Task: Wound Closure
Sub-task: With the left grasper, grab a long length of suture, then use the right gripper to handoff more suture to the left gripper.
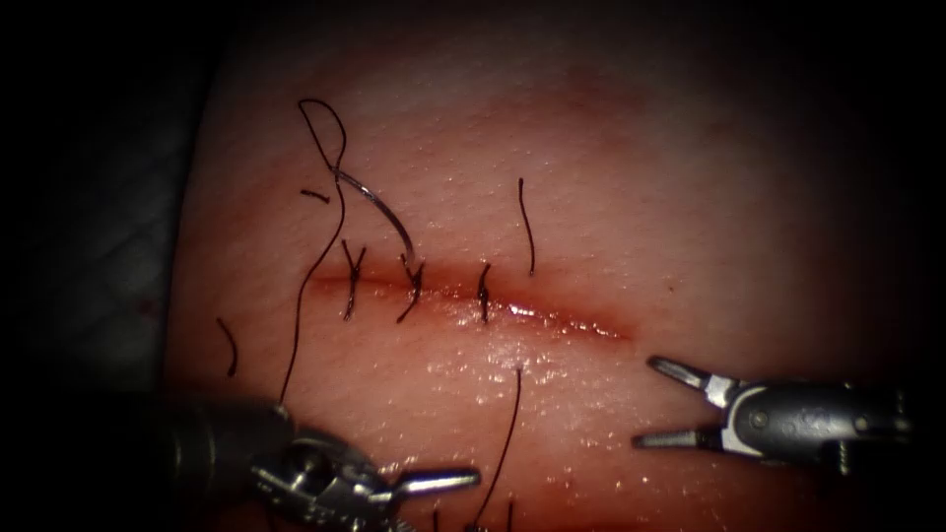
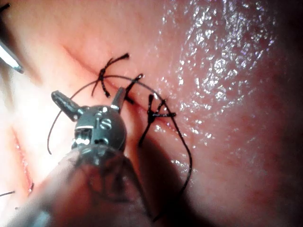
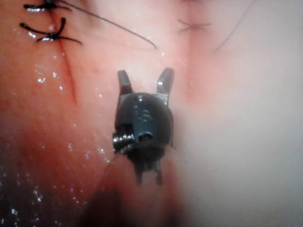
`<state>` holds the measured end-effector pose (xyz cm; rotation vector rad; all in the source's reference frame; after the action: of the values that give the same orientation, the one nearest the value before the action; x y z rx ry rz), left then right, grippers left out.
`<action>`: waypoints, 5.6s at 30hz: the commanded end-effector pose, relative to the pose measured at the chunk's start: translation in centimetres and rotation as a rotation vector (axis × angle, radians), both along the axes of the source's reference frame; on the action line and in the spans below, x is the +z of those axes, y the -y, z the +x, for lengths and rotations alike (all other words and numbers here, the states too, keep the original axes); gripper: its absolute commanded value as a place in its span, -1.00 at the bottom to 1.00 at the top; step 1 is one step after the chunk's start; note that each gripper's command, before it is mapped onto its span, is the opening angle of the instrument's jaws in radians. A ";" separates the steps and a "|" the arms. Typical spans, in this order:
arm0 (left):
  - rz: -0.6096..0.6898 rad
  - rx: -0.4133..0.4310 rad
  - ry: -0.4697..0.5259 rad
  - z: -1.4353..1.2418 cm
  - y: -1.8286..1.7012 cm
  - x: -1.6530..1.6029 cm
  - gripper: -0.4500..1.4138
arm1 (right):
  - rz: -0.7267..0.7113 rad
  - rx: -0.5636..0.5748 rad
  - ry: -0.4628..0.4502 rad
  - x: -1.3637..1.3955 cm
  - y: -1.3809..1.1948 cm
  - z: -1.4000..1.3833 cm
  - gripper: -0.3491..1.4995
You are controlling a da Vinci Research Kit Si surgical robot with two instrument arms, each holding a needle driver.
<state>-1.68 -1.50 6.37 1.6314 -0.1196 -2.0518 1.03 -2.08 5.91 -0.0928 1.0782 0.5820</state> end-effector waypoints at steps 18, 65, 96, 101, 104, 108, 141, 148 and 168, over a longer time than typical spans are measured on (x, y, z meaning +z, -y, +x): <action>-0.011 -0.019 0.036 -0.34 -0.15 0.31 -0.33 | 0.008 -0.014 -0.003 0.07 0.09 0.07 0.87; -0.028 0.024 0.084 -0.25 -0.25 -0.07 -1.00 | -0.249 -0.169 0.026 0.06 0.19 0.74 0.71; -0.007 -0.003 0.092 -0.45 -0.54 -0.15 -0.19 | -0.415 -0.334 0.095 -0.09 0.18 1.00 -1.00; -0.007 -0.007 0.092 -0.44 -0.57 -0.14 0.40 | -0.420 -0.314 0.066 -0.01 0.14 0.77 -1.00; -0.015 -0.014 0.072 -0.34 -0.56 -0.11 0.51 | -0.405 -0.282 0.043 0.05 0.10 0.60 -1.00; -0.021 0.008 0.044 -0.13 -0.52 -0.07 0.51 | -0.386 -0.259 0.018 0.10 0.07 0.44 -1.00; -0.186 0.383 -0.151 -0.07 -0.09 0.51 0.21 | -0.287 -0.152 -0.074 0.30 -0.14 0.20 -1.00; -0.178 0.440 -0.160 0.06 0.02 0.39 0.01 | -0.283 -0.149 -0.080 0.33 -0.16 0.20 -1.00; -0.253 0.509 0.000 0.07 -0.03 0.24 0.10 | -0.279 -0.144 -0.083 0.34 -0.18 0.21 -1.00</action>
<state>-1.57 -1.46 6.53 1.3473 0.0126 -1.5335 1.18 -1.86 6.20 -0.2346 1.2302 0.3048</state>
